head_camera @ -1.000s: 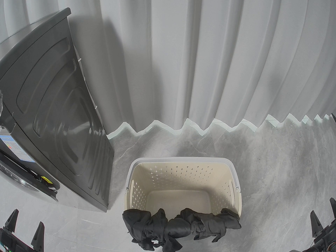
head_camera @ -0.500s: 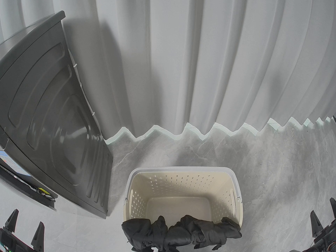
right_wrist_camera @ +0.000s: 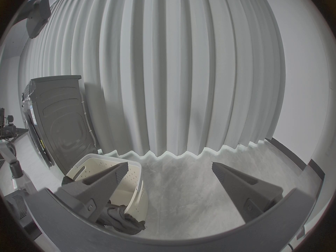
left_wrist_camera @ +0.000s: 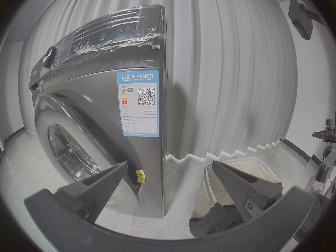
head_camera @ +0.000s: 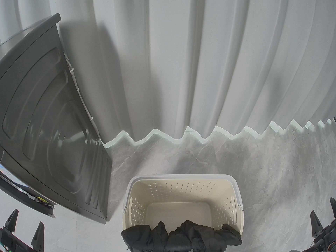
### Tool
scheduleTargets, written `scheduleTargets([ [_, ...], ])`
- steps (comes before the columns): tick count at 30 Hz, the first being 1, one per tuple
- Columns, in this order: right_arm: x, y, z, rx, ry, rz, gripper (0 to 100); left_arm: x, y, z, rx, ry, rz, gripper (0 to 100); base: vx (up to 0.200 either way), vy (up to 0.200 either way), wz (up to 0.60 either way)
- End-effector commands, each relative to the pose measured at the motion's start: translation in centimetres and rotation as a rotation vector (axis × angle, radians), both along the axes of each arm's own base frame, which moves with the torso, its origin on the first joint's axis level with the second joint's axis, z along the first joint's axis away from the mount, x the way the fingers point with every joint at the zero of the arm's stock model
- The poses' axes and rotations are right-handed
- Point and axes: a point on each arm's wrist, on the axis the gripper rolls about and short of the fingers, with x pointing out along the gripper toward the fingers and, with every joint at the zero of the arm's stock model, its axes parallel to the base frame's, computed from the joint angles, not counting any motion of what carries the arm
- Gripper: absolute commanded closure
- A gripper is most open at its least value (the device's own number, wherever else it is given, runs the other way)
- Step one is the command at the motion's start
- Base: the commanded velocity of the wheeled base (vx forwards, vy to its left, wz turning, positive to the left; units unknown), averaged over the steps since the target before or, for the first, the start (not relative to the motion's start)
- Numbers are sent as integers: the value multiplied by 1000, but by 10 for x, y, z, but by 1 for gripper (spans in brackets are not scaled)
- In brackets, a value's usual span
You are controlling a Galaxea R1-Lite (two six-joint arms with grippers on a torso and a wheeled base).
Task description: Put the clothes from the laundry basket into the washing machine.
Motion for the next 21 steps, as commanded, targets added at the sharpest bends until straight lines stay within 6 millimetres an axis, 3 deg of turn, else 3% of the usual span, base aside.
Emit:
scheduleTargets([
  [1,0,0,-5,0,0,1,0,0,0,-5,-2,-2,0,0,0,0,0],
  [7,0,0,-5,0,0,1,0,0,0,-5,0,-2,0,0,0,0,0],
  [10,0,0,-5,0,0,1,0,0,0,-5,0,-2,1,0,200,0,0],
  [21,0,0,-5,0,0,1,0,0,0,-5,0,-2,1,0,0,0,0],
])
